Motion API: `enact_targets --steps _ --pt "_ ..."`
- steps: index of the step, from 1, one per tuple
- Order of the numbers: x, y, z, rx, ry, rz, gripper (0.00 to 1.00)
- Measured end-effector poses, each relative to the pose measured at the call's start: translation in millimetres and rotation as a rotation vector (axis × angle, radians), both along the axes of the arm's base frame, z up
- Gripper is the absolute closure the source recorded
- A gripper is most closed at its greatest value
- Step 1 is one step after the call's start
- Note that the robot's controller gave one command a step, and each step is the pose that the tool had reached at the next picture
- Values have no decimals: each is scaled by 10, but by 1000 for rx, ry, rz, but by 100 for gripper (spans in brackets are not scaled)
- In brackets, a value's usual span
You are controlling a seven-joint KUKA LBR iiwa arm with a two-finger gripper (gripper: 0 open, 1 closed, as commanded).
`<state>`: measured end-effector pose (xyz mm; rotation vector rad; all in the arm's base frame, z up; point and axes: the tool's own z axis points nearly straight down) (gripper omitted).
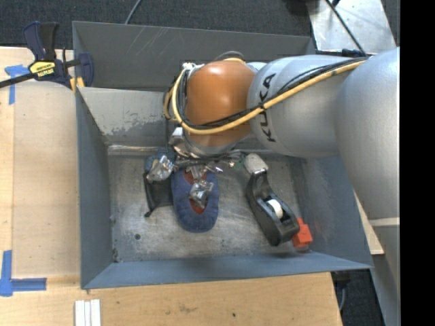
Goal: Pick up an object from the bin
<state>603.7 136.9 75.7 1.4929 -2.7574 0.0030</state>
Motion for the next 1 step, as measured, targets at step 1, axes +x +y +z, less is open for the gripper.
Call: enact_targets --steps 1 --pt "31 13 40 5 -11 -2 100"
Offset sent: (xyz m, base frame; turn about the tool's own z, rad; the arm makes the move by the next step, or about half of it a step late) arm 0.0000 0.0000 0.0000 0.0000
